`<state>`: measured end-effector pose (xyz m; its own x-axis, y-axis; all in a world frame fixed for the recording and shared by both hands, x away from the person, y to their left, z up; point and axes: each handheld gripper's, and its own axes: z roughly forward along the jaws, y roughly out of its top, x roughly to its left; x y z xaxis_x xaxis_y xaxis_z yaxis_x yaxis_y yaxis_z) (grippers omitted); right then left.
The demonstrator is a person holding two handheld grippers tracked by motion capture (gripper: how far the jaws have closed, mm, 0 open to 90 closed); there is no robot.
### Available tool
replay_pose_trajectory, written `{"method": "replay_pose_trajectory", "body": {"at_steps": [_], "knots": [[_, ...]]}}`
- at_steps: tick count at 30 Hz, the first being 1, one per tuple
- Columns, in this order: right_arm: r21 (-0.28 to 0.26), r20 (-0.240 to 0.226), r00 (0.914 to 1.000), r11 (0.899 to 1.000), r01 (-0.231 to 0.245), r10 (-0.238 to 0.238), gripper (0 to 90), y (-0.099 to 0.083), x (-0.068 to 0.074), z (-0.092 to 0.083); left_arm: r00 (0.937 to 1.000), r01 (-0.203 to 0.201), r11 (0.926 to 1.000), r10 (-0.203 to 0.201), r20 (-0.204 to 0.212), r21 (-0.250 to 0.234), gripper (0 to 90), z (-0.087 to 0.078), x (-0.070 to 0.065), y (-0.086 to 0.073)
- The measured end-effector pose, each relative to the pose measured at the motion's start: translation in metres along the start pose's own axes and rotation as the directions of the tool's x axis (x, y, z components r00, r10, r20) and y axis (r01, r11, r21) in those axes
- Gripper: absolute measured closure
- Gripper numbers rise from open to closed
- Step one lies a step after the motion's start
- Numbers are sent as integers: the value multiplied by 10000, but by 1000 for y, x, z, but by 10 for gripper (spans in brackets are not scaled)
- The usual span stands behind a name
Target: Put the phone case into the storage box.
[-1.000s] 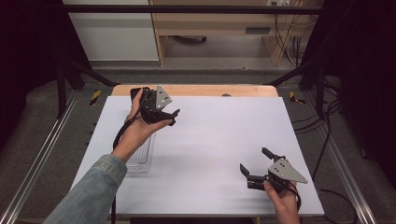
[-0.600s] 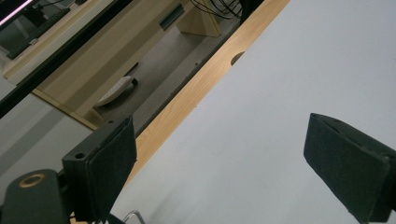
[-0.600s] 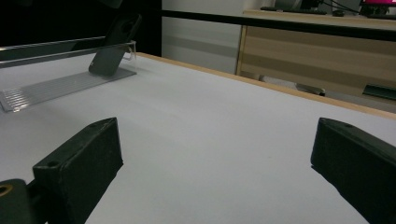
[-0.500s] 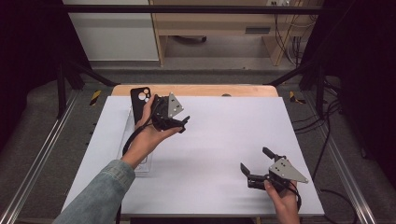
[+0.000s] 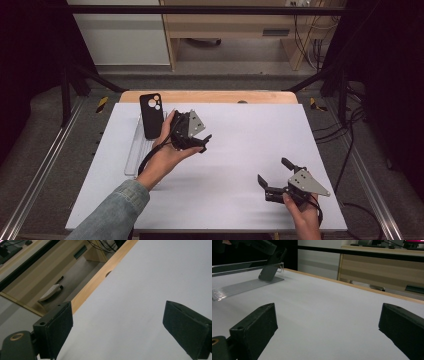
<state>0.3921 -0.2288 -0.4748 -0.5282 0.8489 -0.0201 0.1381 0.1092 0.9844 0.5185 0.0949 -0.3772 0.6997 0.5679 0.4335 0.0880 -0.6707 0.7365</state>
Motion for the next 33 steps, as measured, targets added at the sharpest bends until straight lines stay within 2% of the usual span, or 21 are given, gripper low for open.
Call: {"method": "replay_pose_trajectory", "body": {"at_steps": [8, 15, 23, 27, 33], "knots": [[18, -31, 10000, 10000, -24, 24, 22, 0, 0, 0, 9996, 91, 9998, -86, 277, -170, 87, 0, -15, 0], [18, -37, 10000, 10000, -28, 28, 22, 0, 0, 0, 9991, 92, 9998, -85, 410, -165, 83, 0, -22, 0], [26, -13, 10000, 10000, 10, -10, 21, 0, 0, 0, 9976, 354, 9993, -345, 595, -141, 78, 0, -28, -6], [16, 1, 10000, 10000, 8, -8, 22, 0, 0, -1, 9952, 597, 9979, -575, 787, -253, 69, -1, -33, -9], [7, 116, 9999, 10000, 28, -28, 20, 0, -1, -1, 9918, 759, 9966, -721, 1052, -321, 67, -4, -42, -12]]}}
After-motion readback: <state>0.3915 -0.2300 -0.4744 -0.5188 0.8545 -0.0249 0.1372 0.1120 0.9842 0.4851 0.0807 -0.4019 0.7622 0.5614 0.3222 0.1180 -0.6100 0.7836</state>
